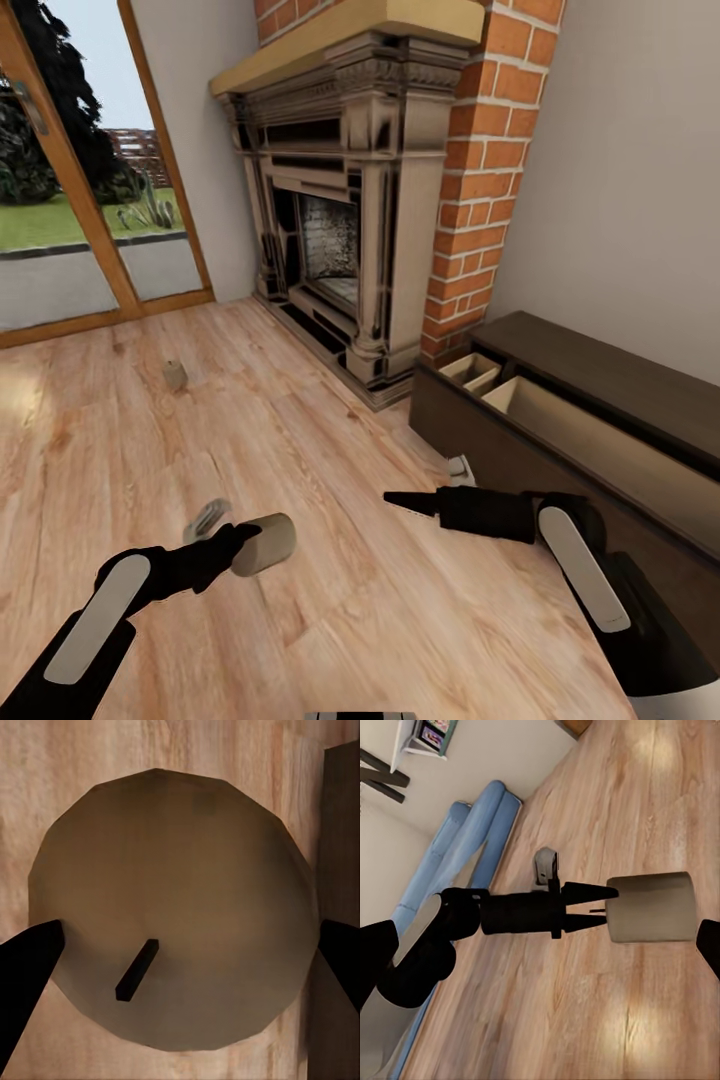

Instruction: Place each of the two pumpkins and all three candles from the living room inside a cabinet in the living room (use any cabinet), then make sure every cabinet is closed, and position the cauldron so it is next to a table in the living room.

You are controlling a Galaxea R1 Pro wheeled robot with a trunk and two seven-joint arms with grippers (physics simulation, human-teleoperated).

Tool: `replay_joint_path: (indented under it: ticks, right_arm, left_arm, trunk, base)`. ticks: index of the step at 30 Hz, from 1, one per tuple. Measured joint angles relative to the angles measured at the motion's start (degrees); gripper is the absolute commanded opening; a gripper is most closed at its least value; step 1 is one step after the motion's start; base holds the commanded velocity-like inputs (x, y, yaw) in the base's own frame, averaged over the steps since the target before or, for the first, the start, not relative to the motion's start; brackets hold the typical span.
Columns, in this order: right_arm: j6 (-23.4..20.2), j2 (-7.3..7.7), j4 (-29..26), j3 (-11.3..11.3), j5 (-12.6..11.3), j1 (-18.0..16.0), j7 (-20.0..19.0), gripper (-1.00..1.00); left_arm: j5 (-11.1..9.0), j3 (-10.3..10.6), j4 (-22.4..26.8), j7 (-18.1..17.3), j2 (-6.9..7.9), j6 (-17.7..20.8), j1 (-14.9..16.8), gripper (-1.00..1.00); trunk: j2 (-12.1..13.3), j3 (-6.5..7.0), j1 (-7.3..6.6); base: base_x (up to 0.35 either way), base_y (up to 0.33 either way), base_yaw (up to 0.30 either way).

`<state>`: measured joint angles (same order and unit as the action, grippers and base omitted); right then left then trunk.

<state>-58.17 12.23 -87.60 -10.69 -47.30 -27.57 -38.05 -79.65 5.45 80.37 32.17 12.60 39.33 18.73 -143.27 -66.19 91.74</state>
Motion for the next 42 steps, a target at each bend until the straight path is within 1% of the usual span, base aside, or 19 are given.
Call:
replay_joint_path:
  ticks: [7,9,12,15,17,20,23,26,35,42]
  right_arm:
    - [-0.04,0.02,0.00,0.40,0.09,0.00,-0.02,1.00]
    - [-0.04,0.00,0.00,0.41,0.12,0.00,-0.02,1.00]
    - [-0.04,0.02,0.00,0.41,0.21,0.00,-0.03,1.00]
    - [-0.10,0.03,0.01,0.41,0.29,0.01,-0.03,1.00]
    - [-0.11,0.03,0.01,0.41,0.37,0.01,-0.03,1.00]
    - [-0.12,0.03,0.01,0.41,0.42,0.00,-0.02,1.00]
    - [-0.13,0.04,0.00,0.42,0.44,0.01,-0.02,1.00]
    - [-0.14,0.04,-0.01,0.41,0.44,0.01,-0.01,1.00]
    - [-0.14,0.02,0.04,0.41,0.40,0.00,-0.07,1.00]
    - [-0.06,-0.02,0.06,0.42,0.22,0.01,-0.09,1.00]
  left_arm:
    - [0.20,-0.04,-0.10,0.09,0.05,0.05,0.01,-1.00]
    - [0.53,-0.68,-0.61,0.17,0.35,0.11,-0.07,-1.00]
    - [0.69,-2.19,-1.48,0.15,1.98,0.16,-0.55,-1.00]
    - [-0.12,-2.85,-1.75,0.11,3.56,0.14,-1.23,-1.00]
    - [-1.29,-3.28,-1.80,0.07,4.20,0.08,-1.75,-1.00]
    - [-2.21,-4.19,-1.83,0.05,4.58,0.10,-2.35,-1.00]
    - [-2.66,-5.32,-1.85,0.03,4.75,-0.02,-2.79,-1.00]
    - [-2.84,-5.70,-1.86,0.02,4.79,-0.10,-2.91,-1.00]
    - [-3.05,-5.80,-1.57,0.01,4.67,-0.07,-3.03,-1.00]
    - [-3.09,-5.76,-1.36,-0.07,4.63,-0.04,-3.01,-1.00]
  trunk:
    - [0.00,0.00,0.00]
    - [0.00,0.00,0.00]
    - [0.00,0.00,0.00]
    - [0.00,0.00,0.01]
    - [0.00,0.00,0.01]
    - [0.00,0.00,0.01]
    - [0.00,0.00,0.00]
    - [0.00,0.00,0.00]
    - [0.00,0.00,0.00]
    - [0.00,0.00,0.00]
  base:
    - [0.331,0.109,0.268]
    - [0.325,0.144,0.272]
    - [0.295,0.197,0.272]
    - [0.268,0.235,0.272]
    - [0.273,0.229,0.272]
    - [0.280,0.216,0.272]
    - [0.299,0.165,0.272]
    - [0.326,0.063,0.272]
    - [0.338,0.006,0.269]
    - [0.340,0.000,0.062]
